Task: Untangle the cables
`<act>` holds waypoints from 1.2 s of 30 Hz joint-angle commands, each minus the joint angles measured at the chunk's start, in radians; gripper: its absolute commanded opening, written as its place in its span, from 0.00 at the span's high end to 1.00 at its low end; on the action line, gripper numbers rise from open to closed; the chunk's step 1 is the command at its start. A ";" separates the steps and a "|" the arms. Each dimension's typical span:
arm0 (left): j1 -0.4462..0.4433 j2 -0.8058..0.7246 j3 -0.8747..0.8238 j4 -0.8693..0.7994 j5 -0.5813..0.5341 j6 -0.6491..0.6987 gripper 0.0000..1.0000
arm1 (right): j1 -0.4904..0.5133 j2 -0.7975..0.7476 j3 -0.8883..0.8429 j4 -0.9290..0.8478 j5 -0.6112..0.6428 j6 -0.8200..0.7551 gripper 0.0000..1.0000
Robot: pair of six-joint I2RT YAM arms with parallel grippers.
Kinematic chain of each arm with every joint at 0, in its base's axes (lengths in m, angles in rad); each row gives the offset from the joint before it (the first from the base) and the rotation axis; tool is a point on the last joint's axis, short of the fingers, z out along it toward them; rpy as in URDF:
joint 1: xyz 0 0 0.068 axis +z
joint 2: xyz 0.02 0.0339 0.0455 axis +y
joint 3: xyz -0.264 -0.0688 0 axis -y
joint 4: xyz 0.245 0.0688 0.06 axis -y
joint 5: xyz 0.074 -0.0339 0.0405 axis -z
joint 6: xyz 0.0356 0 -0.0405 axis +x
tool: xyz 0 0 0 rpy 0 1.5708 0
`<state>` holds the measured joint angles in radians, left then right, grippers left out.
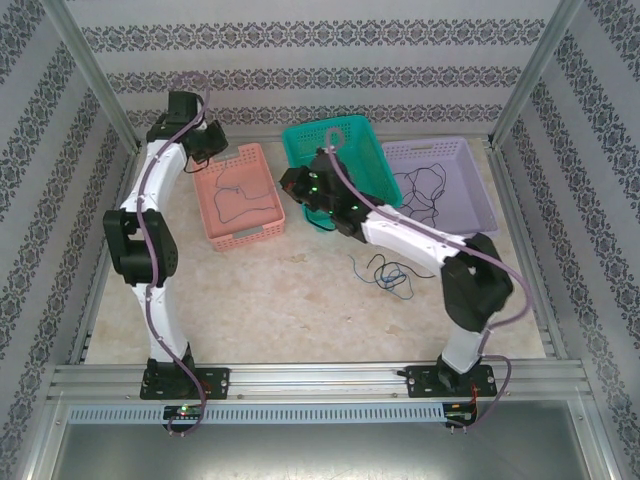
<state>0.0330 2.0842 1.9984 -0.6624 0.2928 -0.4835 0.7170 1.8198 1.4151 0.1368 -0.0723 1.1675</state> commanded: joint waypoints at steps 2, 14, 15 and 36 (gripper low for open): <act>0.007 0.062 0.091 -0.177 -0.058 0.152 1.00 | 0.025 0.134 0.168 -0.085 -0.080 -0.062 1.00; -0.049 0.174 0.151 -0.313 -0.175 0.211 0.95 | 0.067 0.422 0.476 -0.324 -0.149 -0.069 1.00; -0.051 0.179 0.152 -0.314 -0.178 0.216 0.94 | 0.064 0.435 0.493 -0.343 -0.149 -0.073 1.00; -0.098 0.172 0.121 -0.350 -0.290 0.277 0.48 | -0.084 0.056 0.463 -0.617 -0.019 -0.331 0.50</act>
<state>-0.0395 2.2917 2.1181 -0.9497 0.0437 -0.2173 0.6441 1.9499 1.9152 -0.4377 -0.1387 0.9020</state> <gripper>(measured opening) 0.499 0.498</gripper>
